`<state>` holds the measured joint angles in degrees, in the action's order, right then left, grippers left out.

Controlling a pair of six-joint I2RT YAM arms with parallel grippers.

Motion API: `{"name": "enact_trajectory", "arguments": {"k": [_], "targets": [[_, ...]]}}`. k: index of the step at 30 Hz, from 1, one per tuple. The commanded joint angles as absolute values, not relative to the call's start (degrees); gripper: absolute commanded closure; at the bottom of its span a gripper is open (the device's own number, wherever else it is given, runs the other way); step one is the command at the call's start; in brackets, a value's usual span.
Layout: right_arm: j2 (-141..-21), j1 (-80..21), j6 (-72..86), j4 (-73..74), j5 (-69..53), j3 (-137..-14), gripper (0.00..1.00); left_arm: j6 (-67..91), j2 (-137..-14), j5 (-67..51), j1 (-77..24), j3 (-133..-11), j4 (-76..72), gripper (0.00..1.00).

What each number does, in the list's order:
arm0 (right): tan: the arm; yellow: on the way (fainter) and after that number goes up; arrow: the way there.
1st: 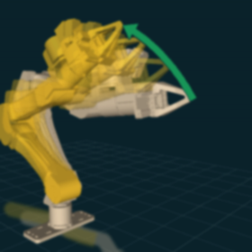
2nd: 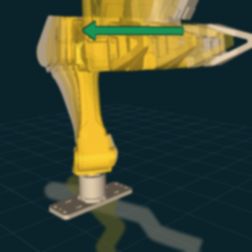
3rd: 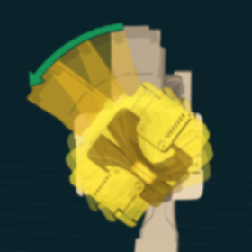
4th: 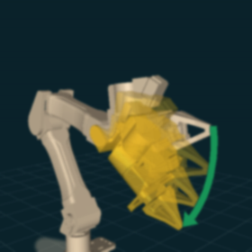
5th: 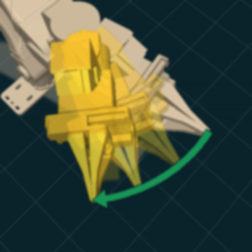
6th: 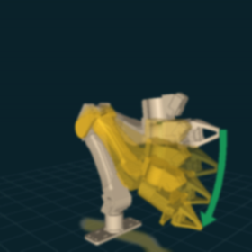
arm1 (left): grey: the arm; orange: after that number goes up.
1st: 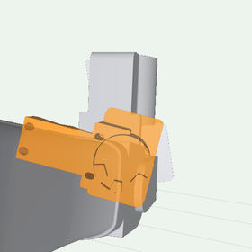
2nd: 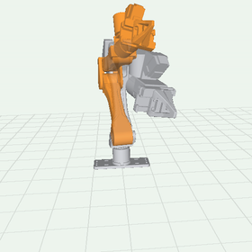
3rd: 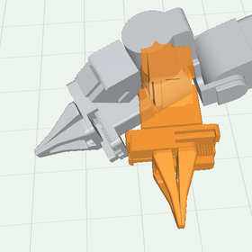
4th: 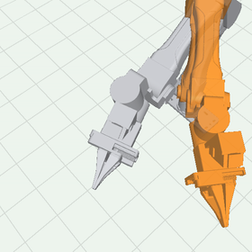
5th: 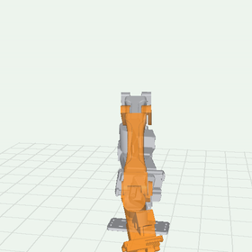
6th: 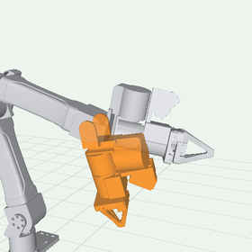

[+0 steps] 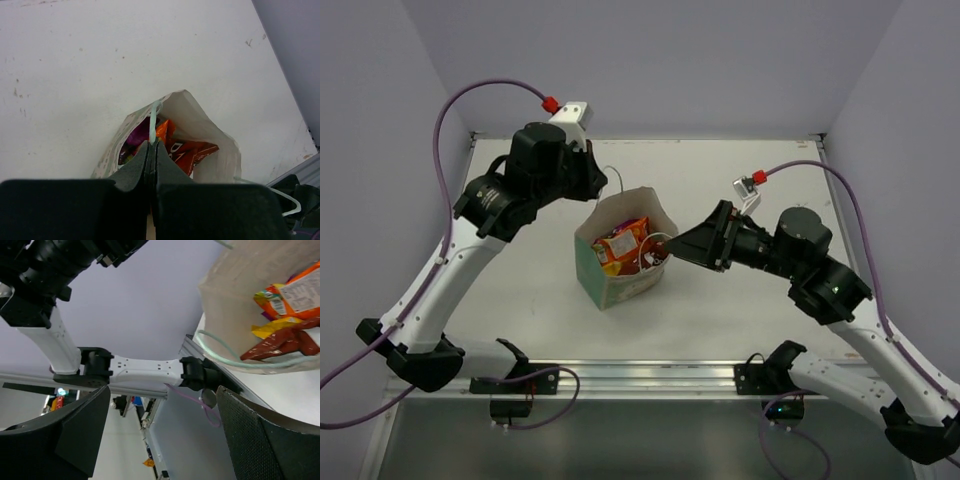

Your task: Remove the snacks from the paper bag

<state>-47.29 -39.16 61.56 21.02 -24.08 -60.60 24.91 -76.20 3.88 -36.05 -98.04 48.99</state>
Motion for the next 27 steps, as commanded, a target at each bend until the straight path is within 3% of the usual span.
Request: {"name": "enact_trajectory", "arguments": {"k": [1,5,10,21,27], "targets": [[-49.21,-43.93,66.53,13.10,-15.75,-61.52,0.11,27.24,-72.96,0.45,-35.86,-98.62,45.09,1.00],[-52.20,-46.40,67.85,12.13,-13.28,-60.91,0.12,28.12,-70.76,-3.25,-35.86,-96.42,41.23,1.00],[-47.65,-52.20,66.71,18.53,-5.37,-58.98,0.12,28.56,-69.17,-8.07,-35.86,-95.72,39.20,1.00],[-36.48,-54.76,62.85,43.30,4.57,-59.06,0.09,29.00,-65.48,-14.94,-35.86,-87.02,30.33,1.00],[-35.50,-54.76,60.82,41.14,3.17,-57.30,0.09,29.88,-65.13,-15.55,-35.77,-85.78,27.78,1.00]]}}
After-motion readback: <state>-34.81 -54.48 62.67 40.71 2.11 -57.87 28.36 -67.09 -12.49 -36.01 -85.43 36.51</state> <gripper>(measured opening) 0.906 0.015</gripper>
